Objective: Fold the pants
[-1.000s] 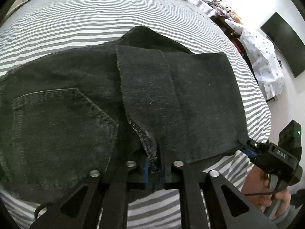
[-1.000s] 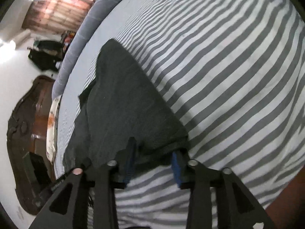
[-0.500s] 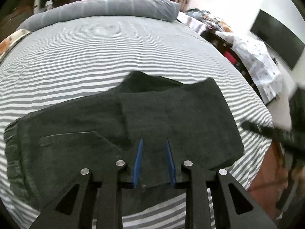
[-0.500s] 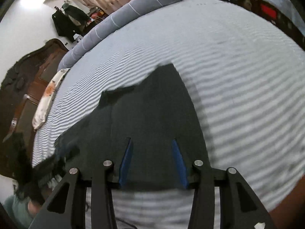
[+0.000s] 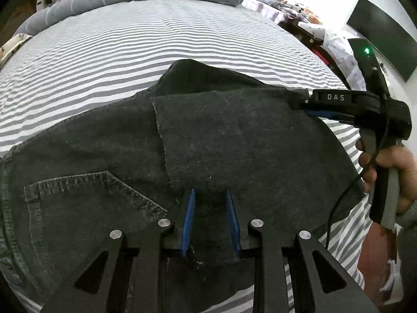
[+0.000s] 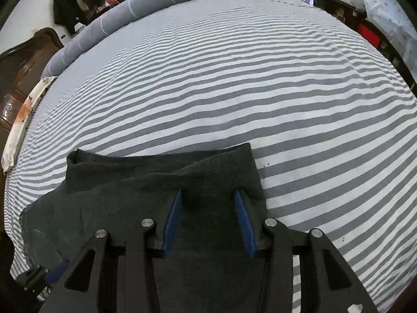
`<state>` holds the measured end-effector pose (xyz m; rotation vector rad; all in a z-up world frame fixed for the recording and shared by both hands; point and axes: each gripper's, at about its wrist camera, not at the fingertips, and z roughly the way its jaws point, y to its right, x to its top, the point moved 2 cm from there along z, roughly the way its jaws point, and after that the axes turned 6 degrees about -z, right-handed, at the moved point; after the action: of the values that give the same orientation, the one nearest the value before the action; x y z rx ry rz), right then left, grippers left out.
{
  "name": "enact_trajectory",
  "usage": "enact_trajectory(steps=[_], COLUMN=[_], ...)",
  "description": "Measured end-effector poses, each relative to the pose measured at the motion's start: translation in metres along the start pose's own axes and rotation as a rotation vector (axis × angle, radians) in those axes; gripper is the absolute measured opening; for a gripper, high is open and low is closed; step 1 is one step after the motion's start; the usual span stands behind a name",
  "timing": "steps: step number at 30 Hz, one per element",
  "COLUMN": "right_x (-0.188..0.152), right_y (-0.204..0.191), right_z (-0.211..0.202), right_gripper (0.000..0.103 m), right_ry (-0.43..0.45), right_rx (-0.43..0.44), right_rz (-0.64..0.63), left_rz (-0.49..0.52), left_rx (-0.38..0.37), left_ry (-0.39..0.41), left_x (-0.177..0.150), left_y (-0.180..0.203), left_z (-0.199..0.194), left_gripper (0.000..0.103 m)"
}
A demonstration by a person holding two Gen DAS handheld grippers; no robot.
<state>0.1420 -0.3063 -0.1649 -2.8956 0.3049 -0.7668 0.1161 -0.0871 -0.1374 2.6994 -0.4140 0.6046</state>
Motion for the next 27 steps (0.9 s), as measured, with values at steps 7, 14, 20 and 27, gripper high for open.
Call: enact_trajectory(steps=[7,14,20,27], right_x=[-0.036,-0.107,-0.14,-0.135], right_y=[-0.001,0.0,0.0,-0.004], right_z=[-0.034,-0.069,-0.064,-0.062], right_gripper=[0.039,0.039,0.04,0.051], right_ry=[-0.017,-0.048,-0.074,-0.089], right_rx=[0.017,0.035,0.049,0.041], right_rz=[-0.031,-0.033,0.018,0.013], left_rz=[0.003,0.062,0.07,0.049], left_rx=[-0.003,0.023,0.041,0.009], left_ry=[-0.008,-0.018,-0.01,-0.016], left_x=[-0.001,-0.032,-0.04,-0.037], left_y=[0.003,-0.001,-0.001,-0.004], left_z=[-0.005,-0.015,-0.016,-0.025], left_gripper=[0.026,0.026,0.029,0.032])
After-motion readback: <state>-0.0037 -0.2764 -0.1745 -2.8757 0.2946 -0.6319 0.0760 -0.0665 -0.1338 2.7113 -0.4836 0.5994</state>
